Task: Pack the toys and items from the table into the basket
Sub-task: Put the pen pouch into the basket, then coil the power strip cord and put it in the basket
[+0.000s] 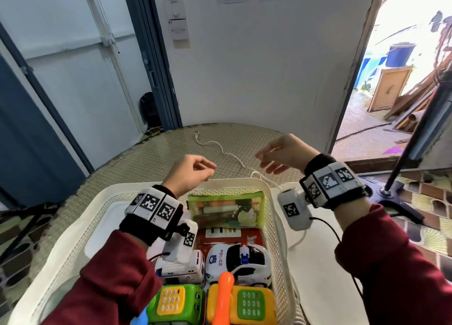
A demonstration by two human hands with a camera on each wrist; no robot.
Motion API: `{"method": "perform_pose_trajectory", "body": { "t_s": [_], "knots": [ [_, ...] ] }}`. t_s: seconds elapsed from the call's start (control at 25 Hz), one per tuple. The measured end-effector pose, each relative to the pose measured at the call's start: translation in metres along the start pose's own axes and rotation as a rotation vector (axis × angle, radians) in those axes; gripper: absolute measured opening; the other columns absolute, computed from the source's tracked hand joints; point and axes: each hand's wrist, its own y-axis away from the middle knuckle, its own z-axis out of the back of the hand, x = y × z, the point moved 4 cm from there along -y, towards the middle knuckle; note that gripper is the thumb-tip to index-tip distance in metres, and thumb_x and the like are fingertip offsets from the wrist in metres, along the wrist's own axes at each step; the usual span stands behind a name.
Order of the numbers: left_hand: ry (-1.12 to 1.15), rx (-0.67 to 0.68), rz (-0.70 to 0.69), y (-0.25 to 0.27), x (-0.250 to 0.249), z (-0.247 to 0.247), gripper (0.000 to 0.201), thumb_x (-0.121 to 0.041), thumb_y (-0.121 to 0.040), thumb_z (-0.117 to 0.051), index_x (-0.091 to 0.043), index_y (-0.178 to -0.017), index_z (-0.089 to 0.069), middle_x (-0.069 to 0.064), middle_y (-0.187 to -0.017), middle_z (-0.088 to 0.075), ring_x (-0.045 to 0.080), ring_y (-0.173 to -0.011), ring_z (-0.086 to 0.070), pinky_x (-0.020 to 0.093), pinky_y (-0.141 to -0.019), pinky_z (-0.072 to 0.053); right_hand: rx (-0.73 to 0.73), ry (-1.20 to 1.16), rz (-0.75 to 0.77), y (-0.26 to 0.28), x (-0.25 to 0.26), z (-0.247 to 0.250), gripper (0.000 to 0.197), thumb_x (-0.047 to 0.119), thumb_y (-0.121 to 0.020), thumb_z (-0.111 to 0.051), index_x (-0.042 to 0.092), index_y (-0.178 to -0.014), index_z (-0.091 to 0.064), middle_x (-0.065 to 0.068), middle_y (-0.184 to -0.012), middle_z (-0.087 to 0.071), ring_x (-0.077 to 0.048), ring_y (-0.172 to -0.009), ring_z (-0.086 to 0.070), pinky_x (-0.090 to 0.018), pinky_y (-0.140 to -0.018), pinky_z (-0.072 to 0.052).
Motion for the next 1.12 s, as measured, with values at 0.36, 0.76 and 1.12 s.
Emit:
{"method": "perform_pose_trajectory", "body": {
  "t_s": [0.36,0.76,1.12],
  "knots": [
    [0.067,0.080,-0.166,0.052,-0.118,-0.087,0.012,-0.018,-0.091,-0.061,-0.015,-0.099,-0.069,0.000,-0.089,-0.071,0.010,-0.083,-0.066,0.015,-0.068,-0.052,0.006,-0.065,0.060,0.029,-0.079,0.054,0.010,0.011,-0.090,-0.060,0.009,-0.095,-0.069,-0.006,-0.078,-0.070,-0.018,-0.062,-0.063,-0.028,-0.061,-0.052],
    [0.008,-0.142,0.226,0.110,-0.090,-0.251,0.018,-0.027,-0.087,-0.062,-0.020,-0.104,-0.065,-0.005,-0.097,-0.068,0.011,-0.090,-0.062,0.024,-0.081,-0.050,0.543,0.137,0.025,0.037,-0.210,0.020,0.016,0.006,-0.091,-0.052,0.017,-0.085,-0.063,0.002,-0.067,-0.065,-0.007,-0.050,-0.060,-0.017,-0.049,-0.048],
    [-0.549,-0.094,0.685,0.172,0.046,-0.339,0.076,-0.059,-0.089,-0.046,-0.025,-0.150,-0.016,-0.003,-0.158,-0.018,0.020,-0.142,-0.021,0.036,-0.113,-0.023,0.697,0.285,0.062,0.054,-0.290,-0.069,0.024,0.009,-0.087,-0.058,0.014,-0.109,-0.065,-0.005,-0.095,-0.063,-0.022,-0.087,-0.061,-0.024,-0.074,-0.049]
  ]
}}
